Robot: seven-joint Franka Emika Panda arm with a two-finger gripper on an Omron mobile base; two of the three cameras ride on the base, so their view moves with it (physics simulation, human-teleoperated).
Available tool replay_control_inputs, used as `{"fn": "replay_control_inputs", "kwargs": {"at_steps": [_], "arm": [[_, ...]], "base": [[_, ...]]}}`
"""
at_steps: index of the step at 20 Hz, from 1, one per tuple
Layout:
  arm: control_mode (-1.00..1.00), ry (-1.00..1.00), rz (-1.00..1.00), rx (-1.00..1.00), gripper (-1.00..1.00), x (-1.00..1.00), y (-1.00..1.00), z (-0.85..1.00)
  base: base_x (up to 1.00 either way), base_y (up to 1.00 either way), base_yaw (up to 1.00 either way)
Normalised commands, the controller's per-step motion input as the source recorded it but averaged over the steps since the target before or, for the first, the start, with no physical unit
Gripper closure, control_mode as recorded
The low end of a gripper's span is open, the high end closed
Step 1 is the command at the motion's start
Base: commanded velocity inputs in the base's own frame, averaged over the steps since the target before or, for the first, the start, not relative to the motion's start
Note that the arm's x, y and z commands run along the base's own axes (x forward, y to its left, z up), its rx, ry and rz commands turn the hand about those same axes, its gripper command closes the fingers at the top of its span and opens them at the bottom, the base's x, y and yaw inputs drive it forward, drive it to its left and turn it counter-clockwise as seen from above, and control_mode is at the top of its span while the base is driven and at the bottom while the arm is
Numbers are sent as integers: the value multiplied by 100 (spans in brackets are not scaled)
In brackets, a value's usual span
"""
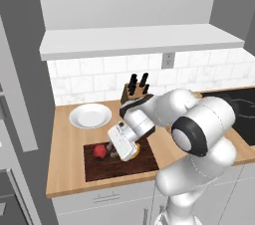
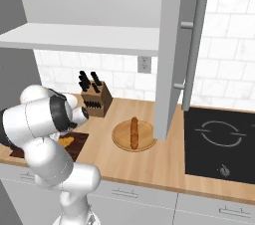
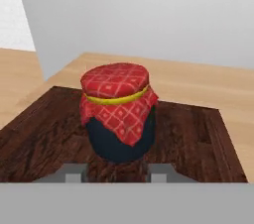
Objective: From the different types of pastries on the counter, select a croissant and place it on the cutting board. Then retrieve a jar of jam from the cabinet and place it alongside the croissant on the cutting board.
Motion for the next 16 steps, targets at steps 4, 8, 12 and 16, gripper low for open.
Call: {"fn": "replay_control_inputs", "kwargs": {"at_steps": [4, 8, 12, 16], "arm": [[-100, 0, 1, 0, -100, 5, 0, -10], [-100, 0, 0, 0, -100, 0, -1, 0], [-100, -4, 0, 0, -100, 0, -19, 22], [-100, 0, 0, 0, -100, -2, -40, 38]], "base": [[0, 0, 0], [0, 0, 0], [0, 0, 0], [0, 0, 0]]}}
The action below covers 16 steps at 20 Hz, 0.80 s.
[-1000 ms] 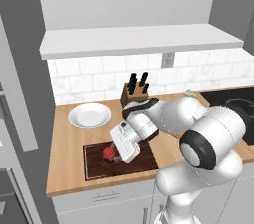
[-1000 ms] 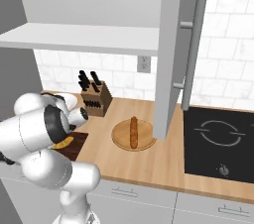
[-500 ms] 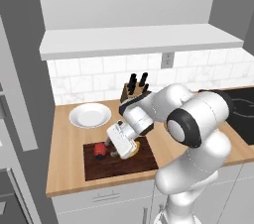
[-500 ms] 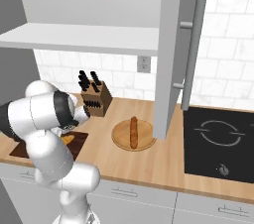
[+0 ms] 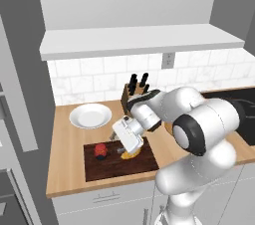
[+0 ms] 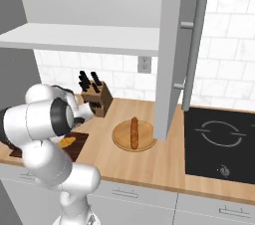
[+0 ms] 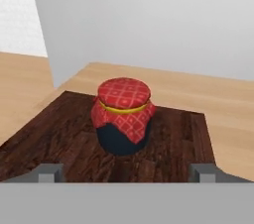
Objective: From the different types of pastries on the counter, select a croissant and place it on the cutting board. Then retrieve a jar of jam from the cabinet and place it alongside the croissant on the cutting board.
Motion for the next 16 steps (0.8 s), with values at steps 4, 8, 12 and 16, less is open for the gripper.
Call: {"fn": "replay_control_inputs", "kwargs": {"at_steps": [4, 8, 12, 16], "arm": [[-100, 0, -3, 0, -100, -8, -38, 52], [-100, 0, -4, 0, -100, -30, -32, 70], [-100, -11, -5, 0, -100, -84, -24, 81], [-100, -21, -7, 0, -100, -100, -19, 71]], "base": [[0, 0, 0], [0, 0, 0], [0, 0, 0], [0, 0, 0]]}}
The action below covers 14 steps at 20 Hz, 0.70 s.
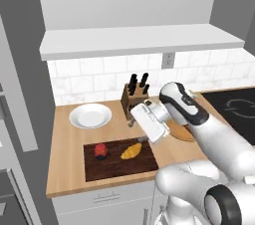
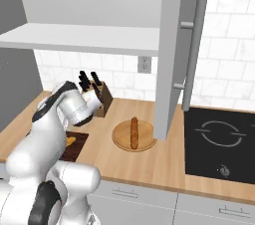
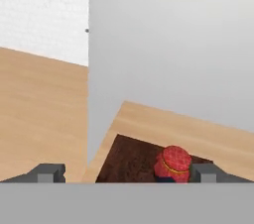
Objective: From the different types of pastries on the counter, select a croissant and place it on the cutting board. Then retrieve a jar of jam from the cabinet and place it alongside the croissant on the cutting board.
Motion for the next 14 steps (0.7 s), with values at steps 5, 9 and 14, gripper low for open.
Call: {"fn": "replay_control_inputs", "kwargs": {"at_steps": [5, 9, 14], "arm": [[-100, -31, -9, 0, -100, -100, -29, 73], [-100, -35, -9, 0, -100, -100, -30, 88], [-100, -37, -8, 0, -100, -100, -26, 99]], "base": [[0, 0, 0], [0, 0, 0], [0, 0, 0]]}}
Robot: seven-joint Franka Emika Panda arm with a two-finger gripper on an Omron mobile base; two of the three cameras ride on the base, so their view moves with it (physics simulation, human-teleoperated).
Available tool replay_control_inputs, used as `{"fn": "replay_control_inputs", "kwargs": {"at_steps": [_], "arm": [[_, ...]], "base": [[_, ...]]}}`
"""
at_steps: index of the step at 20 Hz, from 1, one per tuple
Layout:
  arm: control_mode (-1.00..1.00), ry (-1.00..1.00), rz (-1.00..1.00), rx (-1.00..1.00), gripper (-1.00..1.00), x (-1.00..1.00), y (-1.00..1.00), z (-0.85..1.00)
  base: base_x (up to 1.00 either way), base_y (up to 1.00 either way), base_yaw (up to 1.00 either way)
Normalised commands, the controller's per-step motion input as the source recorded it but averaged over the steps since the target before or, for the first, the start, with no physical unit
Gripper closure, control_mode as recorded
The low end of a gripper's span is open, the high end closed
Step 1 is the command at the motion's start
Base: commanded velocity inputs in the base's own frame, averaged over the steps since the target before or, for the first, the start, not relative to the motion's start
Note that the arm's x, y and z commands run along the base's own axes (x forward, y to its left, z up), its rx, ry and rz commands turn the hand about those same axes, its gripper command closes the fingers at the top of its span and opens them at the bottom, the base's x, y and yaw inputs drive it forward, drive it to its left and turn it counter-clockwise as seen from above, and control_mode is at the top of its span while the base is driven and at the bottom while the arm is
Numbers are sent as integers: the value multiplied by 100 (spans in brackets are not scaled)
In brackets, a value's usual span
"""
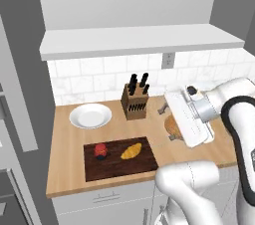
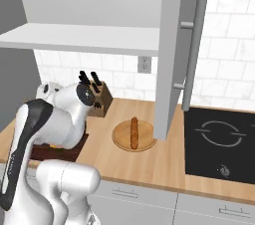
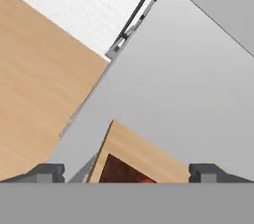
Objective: From the different types of pastries on the counter, select a croissant and place it on the cutting board. Then retrieve a jar of jam from the cabinet and place it alongside the croissant on the cutting board.
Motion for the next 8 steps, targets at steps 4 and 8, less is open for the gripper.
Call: {"fn": "replay_control_inputs", "kwargs": {"at_steps": [4, 8], "arm": [[-100, -44, -6, 0, -100, -100, -19, 100], [-100, -47, -6, 0, -100, -100, -5, 85]], "base": [[0, 0, 0], [0, 0, 0]]}}
